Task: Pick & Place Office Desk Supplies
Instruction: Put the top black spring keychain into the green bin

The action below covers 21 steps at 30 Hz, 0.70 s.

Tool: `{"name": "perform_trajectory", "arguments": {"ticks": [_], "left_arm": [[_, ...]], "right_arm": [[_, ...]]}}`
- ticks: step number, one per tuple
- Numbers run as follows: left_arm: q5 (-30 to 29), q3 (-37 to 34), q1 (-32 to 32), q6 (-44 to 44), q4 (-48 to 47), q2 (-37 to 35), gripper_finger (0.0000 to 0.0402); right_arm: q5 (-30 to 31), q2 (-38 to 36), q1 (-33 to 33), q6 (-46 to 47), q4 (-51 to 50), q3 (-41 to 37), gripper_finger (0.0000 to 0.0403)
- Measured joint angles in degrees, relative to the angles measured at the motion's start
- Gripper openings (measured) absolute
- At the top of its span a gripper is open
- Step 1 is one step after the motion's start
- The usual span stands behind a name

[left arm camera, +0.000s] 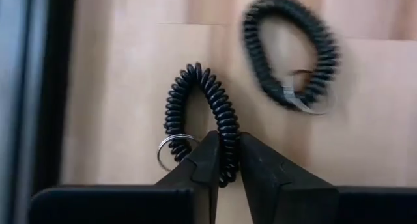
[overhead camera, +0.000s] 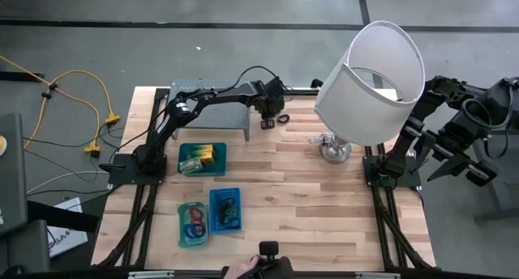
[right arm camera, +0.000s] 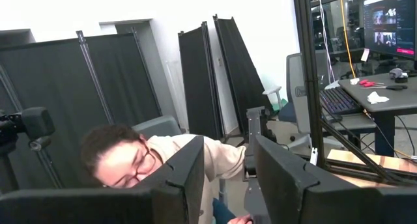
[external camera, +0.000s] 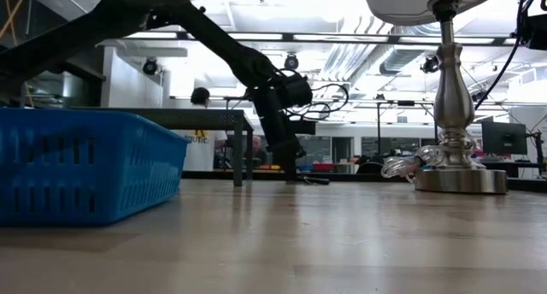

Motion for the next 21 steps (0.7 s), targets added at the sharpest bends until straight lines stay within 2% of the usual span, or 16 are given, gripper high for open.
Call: {"name": "perform_trajectory", "arguments": {"ticks": [7,21], "left_arm": [[0.27,0.02,0.23,1.29,4.0,-0.98,0.0042],[3.38,0.02,-3.26,0.7,9.03,-1.09,0.0041]], "right_arm": [[0.01,0.0,0.01,0.0,0.0,0.0,0.012],[0.0,0.0,0.02,0.0,0.0,0.0,0.012]]}}
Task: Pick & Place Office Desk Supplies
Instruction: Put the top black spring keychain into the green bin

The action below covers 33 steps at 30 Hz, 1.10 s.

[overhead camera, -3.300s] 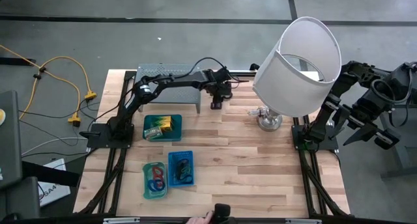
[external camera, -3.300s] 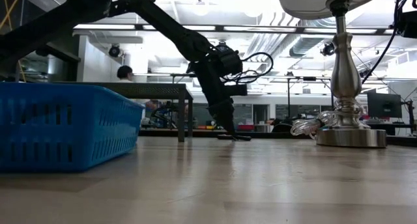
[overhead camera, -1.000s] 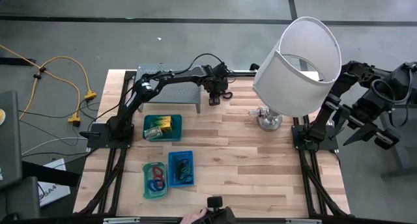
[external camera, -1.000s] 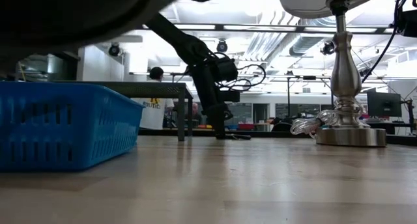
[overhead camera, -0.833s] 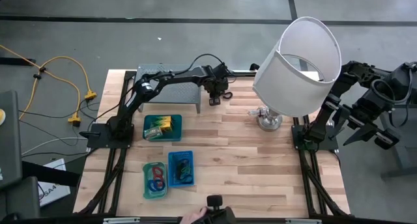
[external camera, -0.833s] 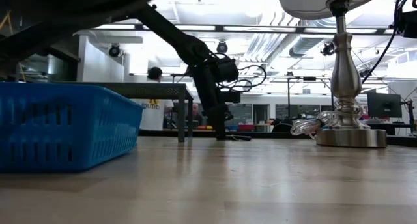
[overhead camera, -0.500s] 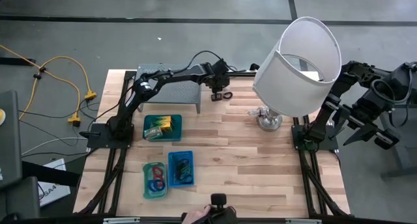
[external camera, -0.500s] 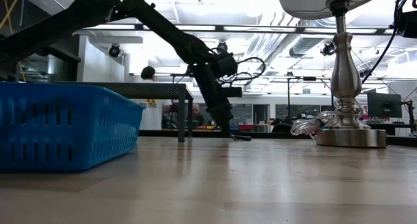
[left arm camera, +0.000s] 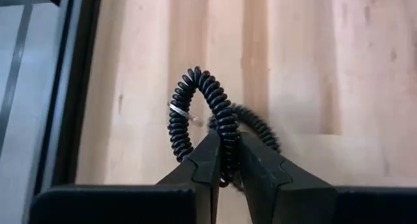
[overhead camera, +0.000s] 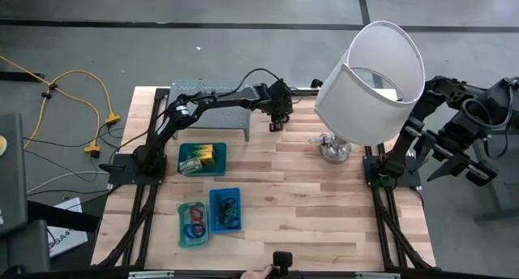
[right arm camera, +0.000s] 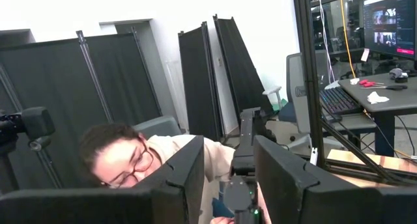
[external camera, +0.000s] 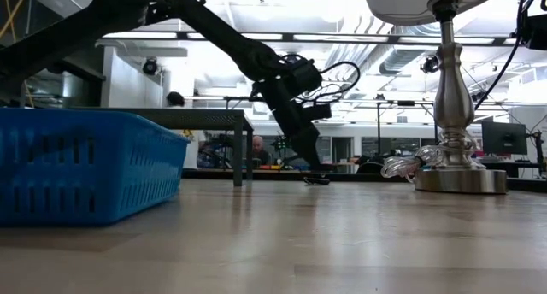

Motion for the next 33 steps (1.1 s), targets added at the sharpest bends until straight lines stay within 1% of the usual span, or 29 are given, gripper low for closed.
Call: {"name": "perform_trajectory", "arguments": {"ticks": [7,18,30,33], "left_arm": [[0.3,0.02,-1.34,-1.74,0.18,0.3,0.0041],[0.25,0.04,-0.93,-3.99,-0.92,0.52,0.0041],[0.71,0.13,-0.12,-1.91,-7.62,0.18,0.0041],[1.65,0.13,-0.09,-1.26,-9.94,-0.02,0.0041]], "right_arm": [[0.01,0.0,0.0,0.0,0.0,0.0,0.012],[0.0,0.0,-0.02,-0.01,0.0,0.0,0.012],[0.0,0.0,-0.02,0.0,0.0,0.0,0.012],[0.02,0.0,-0.02,0.0,0.0,0.0,0.012]]}}
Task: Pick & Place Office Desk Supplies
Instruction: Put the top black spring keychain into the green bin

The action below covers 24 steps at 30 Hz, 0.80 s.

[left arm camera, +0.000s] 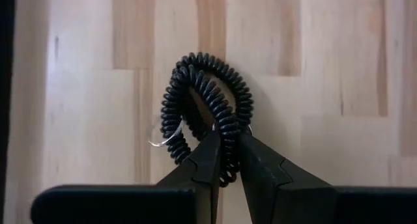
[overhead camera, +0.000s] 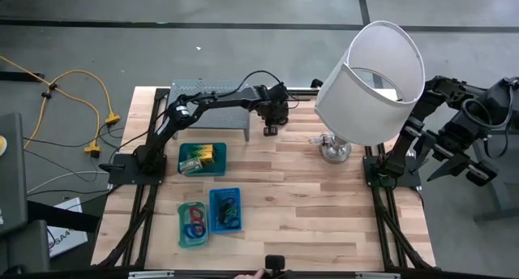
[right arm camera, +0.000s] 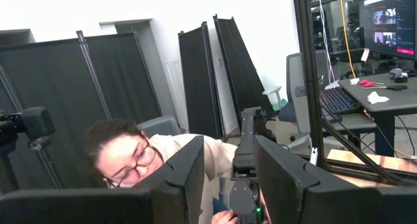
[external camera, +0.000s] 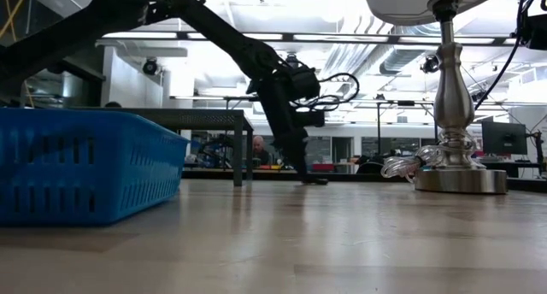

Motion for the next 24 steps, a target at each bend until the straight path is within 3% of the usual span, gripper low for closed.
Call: {"name": "perform_trajectory", "arguments": {"ticks": [14,24], "left_arm": [[1.5,0.52,-0.11,-1.79,-10.29,-0.62,0.0041],[-2.57,0.75,-0.5,-1.84,-7.36,-4.88,0.0041]], "right_arm": [[-0.02,0.0,0.02,0.0,0.0,0.0,0.012],[-0.02,0.02,0.0,0.0,-0.01,0.0,0.012]]}}
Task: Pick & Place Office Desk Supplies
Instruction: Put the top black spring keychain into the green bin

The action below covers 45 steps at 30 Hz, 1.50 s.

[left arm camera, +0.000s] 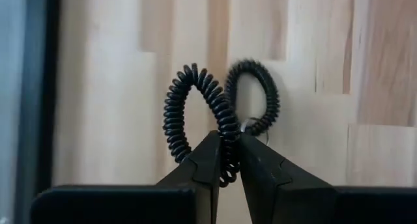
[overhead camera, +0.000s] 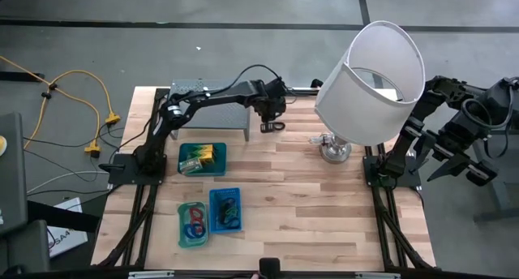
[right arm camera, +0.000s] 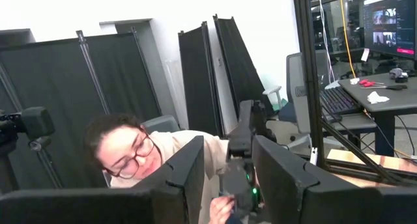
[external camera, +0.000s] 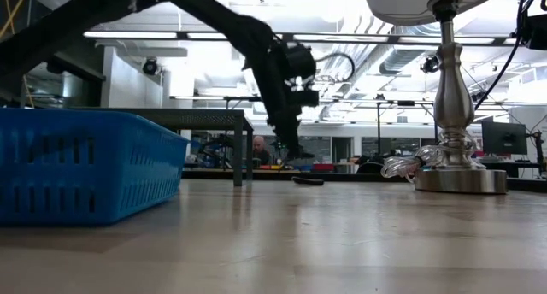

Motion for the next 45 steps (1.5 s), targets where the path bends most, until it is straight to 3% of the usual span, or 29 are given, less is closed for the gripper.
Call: {"name": "perform_trajectory", "arguments": {"ticks": [12,25,35,39,45], "left_arm": [[-6.55,0.03,-3.58,-1.35,-5.89,-8.02,0.0041],[-3.68,-0.01,-11.62,-7.54,-16.06,-10.57,0.0041],[-5.5,-0.3,-21.8,-14.12,-20.36,-10.57,0.0041],[-4.0,-4.64,-25.07,-20.89,-20.36,-11.26,0.0041],[-4.23,-19.26,-30.03,-28.4,-10.26,-18.86,0.0041]], "right_arm": [[0.02,-0.02,0.0,0.0,0.0,0.0,0.012],[0.02,-0.02,0.0,0.0,0.01,0.0,0.012],[0.0,0.0,0.0,-0.02,0.01,0.0,0.012],[0.0,-0.01,0.01,0.0,0.01,0.0,0.012],[0.02,0.0,0.02,-0.01,0.0,0.0,0.012]]}}
